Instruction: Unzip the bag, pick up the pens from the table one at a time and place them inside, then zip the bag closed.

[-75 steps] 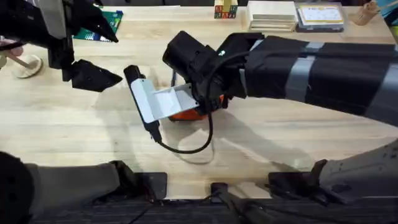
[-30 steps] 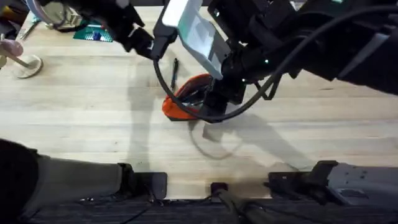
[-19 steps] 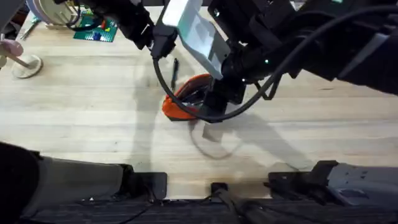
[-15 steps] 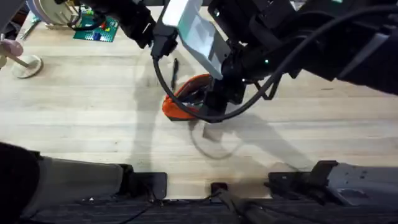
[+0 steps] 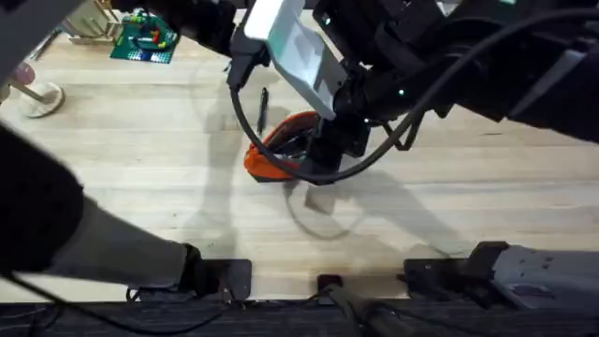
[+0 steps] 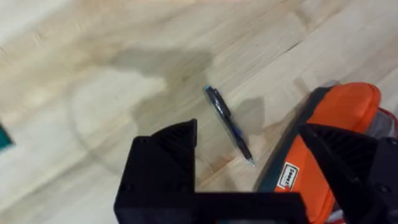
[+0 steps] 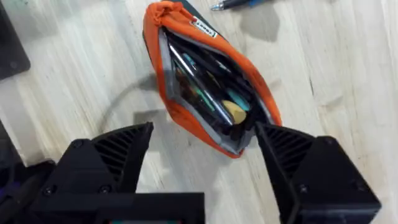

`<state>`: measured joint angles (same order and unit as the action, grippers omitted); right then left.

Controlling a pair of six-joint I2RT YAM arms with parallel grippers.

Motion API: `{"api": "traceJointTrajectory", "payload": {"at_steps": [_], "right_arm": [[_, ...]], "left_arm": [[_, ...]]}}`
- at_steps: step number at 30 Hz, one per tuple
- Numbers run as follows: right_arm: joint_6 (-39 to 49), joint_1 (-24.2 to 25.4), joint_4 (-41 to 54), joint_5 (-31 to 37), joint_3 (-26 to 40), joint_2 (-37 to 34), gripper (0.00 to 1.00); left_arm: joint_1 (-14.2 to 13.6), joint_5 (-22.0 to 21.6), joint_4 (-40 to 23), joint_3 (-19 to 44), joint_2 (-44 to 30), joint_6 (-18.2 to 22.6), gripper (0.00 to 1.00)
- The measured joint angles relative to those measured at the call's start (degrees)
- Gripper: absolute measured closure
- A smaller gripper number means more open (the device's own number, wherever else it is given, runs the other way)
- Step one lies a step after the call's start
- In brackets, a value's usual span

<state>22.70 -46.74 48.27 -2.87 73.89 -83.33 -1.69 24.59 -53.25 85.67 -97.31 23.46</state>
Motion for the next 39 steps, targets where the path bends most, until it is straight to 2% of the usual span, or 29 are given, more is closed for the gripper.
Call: {"api": "traceJointTrajectory", "payload": {"at_steps": [6, 7, 11, 15, 22, 27, 33, 39], "right_arm": [[0.00, 0.00, 0.00, 0.00, 0.00, 0.00, 0.004], [0.00, 0.00, 0.00, 0.00, 0.00, 0.00, 0.003], [0.00, 0.00, 0.10, 0.01, 0.00, 0.00, 0.004], [0.00, 0.00, 0.20, 0.01, 0.00, 0.00, 0.004], [0.00, 0.00, 0.24, 0.00, 0.00, 0.00, 0.004], [0.00, 0.00, 2.01, 0.00, 0.00, 0.00, 0.004], [-0.02, 0.00, 3.10, 0.00, 0.00, 0.00, 0.004], [-0.02, 0.00, 3.10, 0.00, 0.00, 0.00, 0.003]], "left_arm": [[0.00, -0.46, 0.12, 0.00, -5.16, -6.85, 0.006], [-0.16, -1.83, 0.11, 0.00, -7.08, -10.17, 0.006], [-1.15, -4.91, 0.12, 0.00, -9.40, -13.00, 0.006], [-3.31, -9.15, 0.15, 0.00, -10.75, -15.37, 0.006], [-5.84, -17.08, 0.33, 0.00, -11.68, -22.12, 0.006], [-6.74, -19.36, 0.35, 0.00, -15.35, -24.02, 0.006], [-8.79, -19.77, 0.59, 0.00, -16.44, -24.37, 0.006], [-8.87, -20.14, 0.76, -0.29, -17.84, -24.33, 0.006]]}}
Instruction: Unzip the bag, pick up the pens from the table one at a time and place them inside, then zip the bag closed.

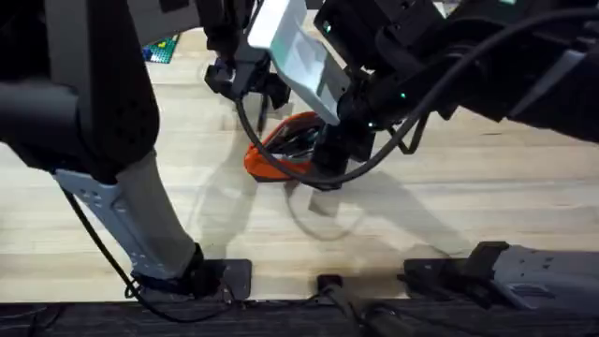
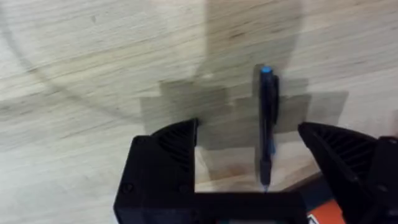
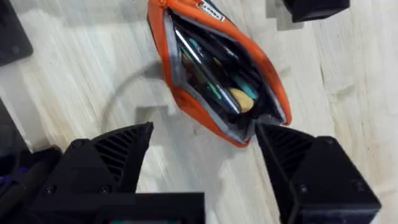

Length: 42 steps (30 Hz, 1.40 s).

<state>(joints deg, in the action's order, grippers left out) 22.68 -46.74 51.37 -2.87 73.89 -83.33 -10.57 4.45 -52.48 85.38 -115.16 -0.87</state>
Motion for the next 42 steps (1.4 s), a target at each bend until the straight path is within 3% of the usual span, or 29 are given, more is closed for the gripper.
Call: {"api": "traceJointTrajectory", "payload": {"at_steps": [1, 5, 6, 9, 20, 26, 33, 42], "right_arm": [[0.00, 0.00, 0.00, 0.00, 0.00, 0.01, 0.003], [0.01, 0.00, 0.02, 0.00, 0.00, 0.00, 0.003], [0.02, 0.00, 0.02, 0.00, 0.00, 0.00, 0.003], [0.02, 0.00, 0.02, 0.00, 0.00, 0.02, 0.003], [0.03, 0.00, -0.03, 0.00, 0.00, 0.02, 0.003], [0.02, 0.00, -0.07, 0.00, 1.47, 1.09, 0.003], [-0.14, 0.00, -0.02, 0.55, 2.88, 13.23, 0.004], [-1.75, 0.00, -1.64, 9.16, 2.89, 20.14, 0.003]], "left_arm": [[0.00, -0.02, 0.10, -0.02, -0.05, -0.05, 0.010], [0.18, -0.85, 0.06, -0.11, -0.02, -0.05, 0.373], [0.22, -1.03, 0.21, -0.26, -0.02, -0.01, 0.668], [0.20, -1.01, 0.19, -0.28, -0.02, -0.02, 0.932], [0.20, -0.88, -1.68, 0.76, -0.02, -0.04, 0.959], [0.20, -0.86, -4.47, 8.23, 2.44, 0.01, 0.958], [0.21, 0.20, -5.17, 8.44, 15.37, 0.49, 0.958], [-1.12, 3.73, -6.61, 8.44, 20.76, 1.39, 0.958]]}}
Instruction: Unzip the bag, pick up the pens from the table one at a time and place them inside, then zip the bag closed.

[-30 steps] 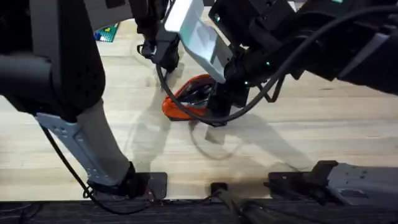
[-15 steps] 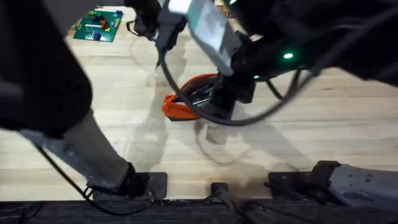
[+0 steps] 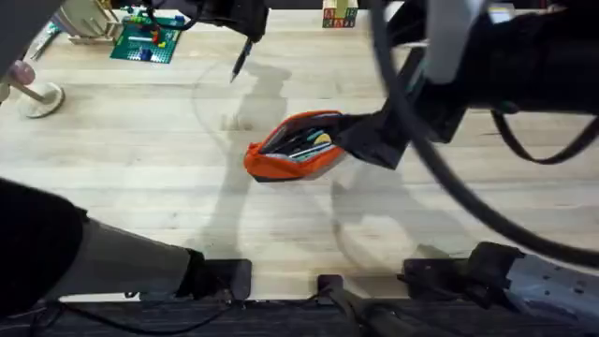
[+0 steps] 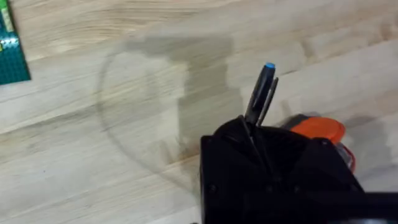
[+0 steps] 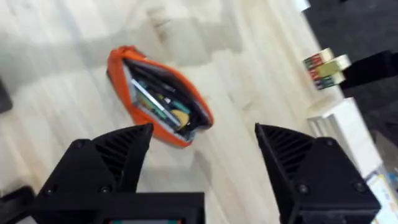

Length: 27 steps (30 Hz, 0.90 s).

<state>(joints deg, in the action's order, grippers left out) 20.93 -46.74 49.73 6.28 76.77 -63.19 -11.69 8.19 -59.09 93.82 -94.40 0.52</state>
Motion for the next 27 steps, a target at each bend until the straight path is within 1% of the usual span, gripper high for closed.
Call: {"api": "traceJointTrajectory", "payload": {"at_steps": [8, 9, 10, 11, 14, 15, 18, 20, 22, 27], "right_arm": [[-0.20, 0.00, -1.05, 3.98, 0.00, 1.46, 0.003], [-0.22, 0.00, -1.12, 4.29, 0.00, 1.48, 0.003], [-0.24, 0.00, -1.33, 4.85, 0.00, 1.46, 0.003], [-0.26, 0.00, -1.35, 4.92, 0.00, 1.46, 0.003], [-0.37, 0.00, -1.66, 5.07, 0.00, 1.46, 0.003], [-0.37, 0.00, -2.84, 5.11, 0.00, 1.47, 0.003], [-0.37, 0.00, -3.30, 5.11, 0.00, 1.48, 0.003], [-0.37, 0.00, -3.45, 5.14, 0.00, 1.46, 0.003], [-0.37, 0.00, -3.53, 5.14, 0.00, 1.48, 0.003], [-0.37, 0.00, -4.37, 5.31, 0.00, 1.46, 0.003]], "left_arm": [[-2.75, 0.85, -1.00, 0.00, 3.91, 1.10, 0.958], [-3.08, 0.85, -0.98, -0.02, 4.84, 1.20, 0.958], [-4.24, 0.87, -0.19, -0.64, 8.04, 1.65, 0.958], [-4.73, 0.87, 0.37, -1.32, 9.16, 1.79, 0.958], [-6.92, 1.03, 2.21, -5.19, 13.10, 2.62, 0.958], [-10.74, 1.05, 4.85, -12.11, 17.11, 4.83, 0.958], [-13.83, 1.05, 5.84, -16.20, 19.63, 7.66, 0.958], [-15.48, 1.13, 6.44, -17.85, 21.65, 9.41, 0.958], [-16.31, 1.40, 6.98, -19.07, 23.88, 10.93, 0.958], [-16.81, 3.35, 7.80, -21.40, 28.72, 14.33, 0.958]]}}
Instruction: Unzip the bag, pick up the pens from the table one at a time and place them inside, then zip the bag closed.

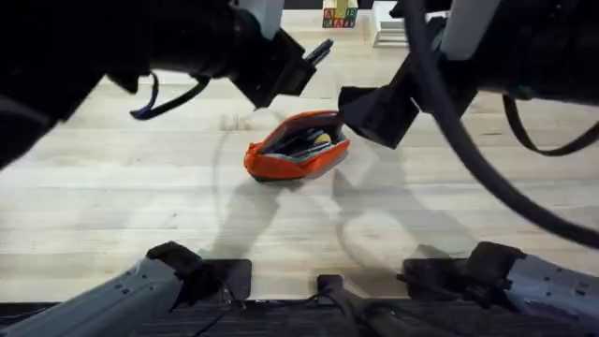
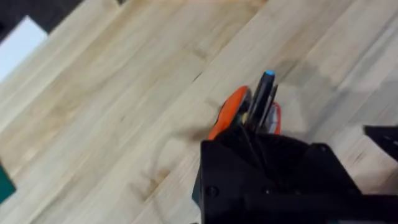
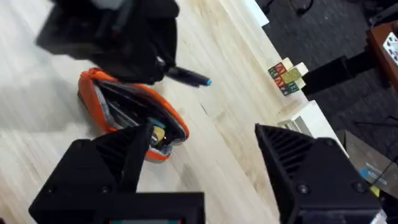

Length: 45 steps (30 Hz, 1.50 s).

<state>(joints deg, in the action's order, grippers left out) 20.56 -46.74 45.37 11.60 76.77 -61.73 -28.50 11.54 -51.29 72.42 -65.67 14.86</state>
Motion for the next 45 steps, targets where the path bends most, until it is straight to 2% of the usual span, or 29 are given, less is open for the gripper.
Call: {"api": "traceJointTrajectory", "payload": {"at_steps": [10, 14, 15, 18, 20, 23, 30, 35, 42, 43, 44, 45], "right_arm": [[0.04, 0.00, 0.02, 0.04, 0.00, 0.02, 0.003], [1.28, 0.00, 0.02, 0.20, 0.00, 0.00, 0.003], [2.57, 0.00, 0.02, 0.20, 0.00, 0.00, 0.003], [3.74, 0.00, 0.02, 0.22, 0.00, 0.02, 0.004], [3.97, 0.00, 0.01, 0.22, 0.00, 0.00, 0.004], [6.48, 0.00, 0.00, 0.22, 0.00, 0.02, 0.003], [6.92, 0.07, 0.58, 0.91, 0.00, 0.00, 0.003], [8.90, 0.04, -0.06, 1.01, 0.00, 0.00, 0.003], [9.53, 0.64, -1.52, 0.96, 0.00, -0.05, 0.003], [9.53, 1.62, -1.64, 0.96, 0.00, -0.24, 0.003], [9.53, 1.88, -1.64, 0.96, 0.00, -0.31, 0.003], [9.53, 2.40, -1.62, 0.99, 0.00, -0.60, 0.004]], "left_arm": [[-4.49, 1.65, 2.28, -2.42, 1.27, 3.95, 0.958], [-4.58, 2.02, 2.69, -2.42, -1.84, 4.50, 0.958], [-4.58, 2.02, 3.08, -2.44, -6.06, 4.52, 0.958], [-4.58, 2.02, 5.32, -2.79, -11.70, 4.56, 0.958], [-4.58, 2.05, 5.56, -2.79, -12.65, 4.62, 0.958], [-4.58, 2.02, 5.43, -2.79, -18.87, 4.70, 0.958], [-4.55, 2.50, 2.92, -2.79, -22.33, 4.34, 0.958], [-4.46, 2.25, -1.20, -2.82, -28.11, 4.30, 0.958], [-4.14, -1.08, -3.16, -2.82, -28.37, 4.35, 0.958], [-4.14, -1.34, -3.14, -2.82, -28.37, 4.65, 0.874], [-4.14, -1.48, -3.19, -2.82, -28.37, 4.55, 0.740], [-4.14, -1.85, -3.25, -2.82, -28.37, 4.61, 0.294]]}}
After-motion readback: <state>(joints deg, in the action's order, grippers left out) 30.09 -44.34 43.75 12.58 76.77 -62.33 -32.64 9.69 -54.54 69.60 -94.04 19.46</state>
